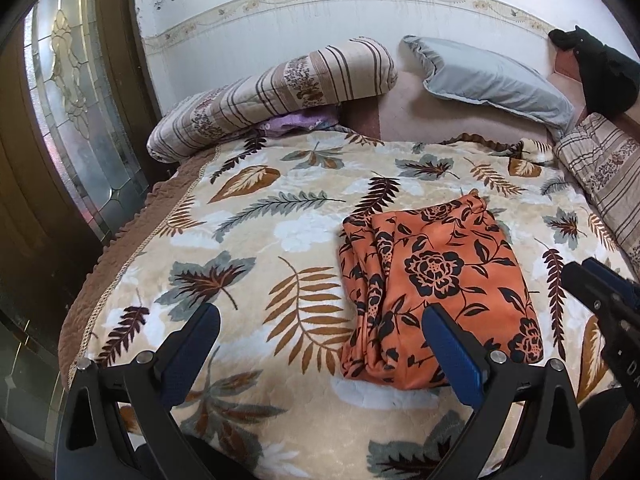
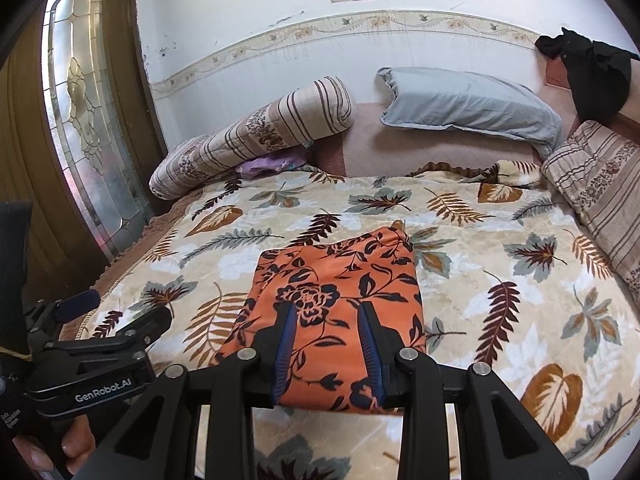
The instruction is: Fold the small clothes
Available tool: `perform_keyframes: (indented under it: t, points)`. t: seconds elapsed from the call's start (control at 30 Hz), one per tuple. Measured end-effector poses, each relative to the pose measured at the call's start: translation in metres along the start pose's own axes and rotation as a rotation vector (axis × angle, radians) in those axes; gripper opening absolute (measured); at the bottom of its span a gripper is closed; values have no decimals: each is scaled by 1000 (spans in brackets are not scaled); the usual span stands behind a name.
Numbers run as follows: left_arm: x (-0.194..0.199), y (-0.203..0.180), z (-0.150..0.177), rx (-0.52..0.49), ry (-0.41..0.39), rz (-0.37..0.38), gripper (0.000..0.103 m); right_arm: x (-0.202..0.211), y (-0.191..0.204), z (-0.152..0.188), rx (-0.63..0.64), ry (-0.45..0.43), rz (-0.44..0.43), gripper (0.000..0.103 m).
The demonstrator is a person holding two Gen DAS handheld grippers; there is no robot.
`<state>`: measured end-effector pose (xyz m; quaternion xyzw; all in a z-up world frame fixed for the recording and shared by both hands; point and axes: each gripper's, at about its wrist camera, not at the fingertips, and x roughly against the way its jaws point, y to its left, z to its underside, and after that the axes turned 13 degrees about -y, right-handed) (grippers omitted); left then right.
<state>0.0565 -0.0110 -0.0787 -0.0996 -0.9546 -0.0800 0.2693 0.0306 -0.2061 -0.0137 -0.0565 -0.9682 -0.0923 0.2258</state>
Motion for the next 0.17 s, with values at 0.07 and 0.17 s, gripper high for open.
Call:
perform_keyframes:
  t: [0.07,0.17]
  points:
    - [-15,8,-3,44,14,64,101,-12,-15,-1,-13,-2,-6,34]
    - [-50,47,-9,178,8,27,101,-36,-62,-4,-57,5,58,34]
